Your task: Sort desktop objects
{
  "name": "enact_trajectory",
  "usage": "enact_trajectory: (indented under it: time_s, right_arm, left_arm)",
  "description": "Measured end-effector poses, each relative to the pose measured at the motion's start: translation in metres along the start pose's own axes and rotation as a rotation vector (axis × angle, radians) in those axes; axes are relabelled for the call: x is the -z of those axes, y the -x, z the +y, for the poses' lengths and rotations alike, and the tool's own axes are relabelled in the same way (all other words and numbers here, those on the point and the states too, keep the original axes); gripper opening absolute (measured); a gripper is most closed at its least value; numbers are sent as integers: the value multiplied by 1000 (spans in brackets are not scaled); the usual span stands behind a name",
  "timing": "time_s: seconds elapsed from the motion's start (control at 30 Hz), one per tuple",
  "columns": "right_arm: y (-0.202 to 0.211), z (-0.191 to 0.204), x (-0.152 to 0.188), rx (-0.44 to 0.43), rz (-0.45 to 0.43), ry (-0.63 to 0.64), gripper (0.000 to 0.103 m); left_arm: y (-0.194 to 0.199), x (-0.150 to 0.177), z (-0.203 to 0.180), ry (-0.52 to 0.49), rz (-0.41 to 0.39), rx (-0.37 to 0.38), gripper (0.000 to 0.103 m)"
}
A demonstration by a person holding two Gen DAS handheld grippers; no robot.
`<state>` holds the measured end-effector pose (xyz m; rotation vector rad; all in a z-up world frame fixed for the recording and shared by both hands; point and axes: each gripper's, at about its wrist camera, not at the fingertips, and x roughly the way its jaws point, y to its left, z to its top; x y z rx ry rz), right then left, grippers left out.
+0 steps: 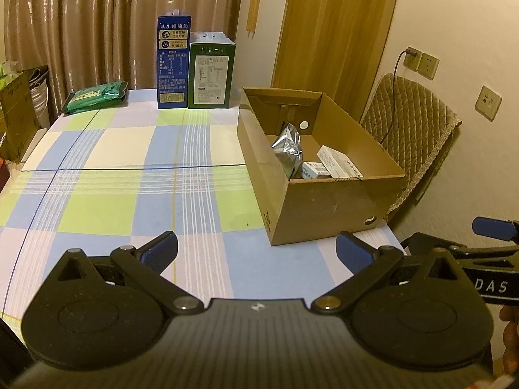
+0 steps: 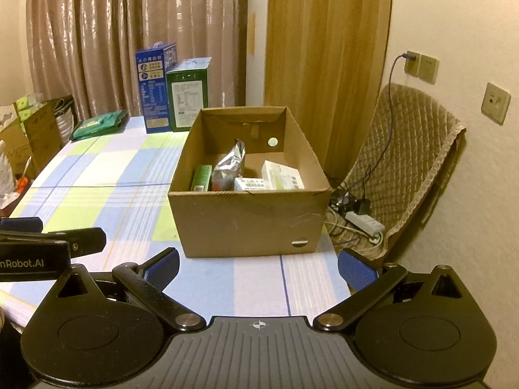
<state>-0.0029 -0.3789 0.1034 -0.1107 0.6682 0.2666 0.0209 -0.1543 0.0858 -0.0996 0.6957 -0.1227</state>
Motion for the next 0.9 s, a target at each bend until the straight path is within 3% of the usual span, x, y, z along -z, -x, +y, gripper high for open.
enact_trajectory:
  time_s: [0.9]
  right_arm:
    - [-1,0,3,11,6,4,101]
  left_arm:
    - [5,-1,-1,-3,-47,16,102]
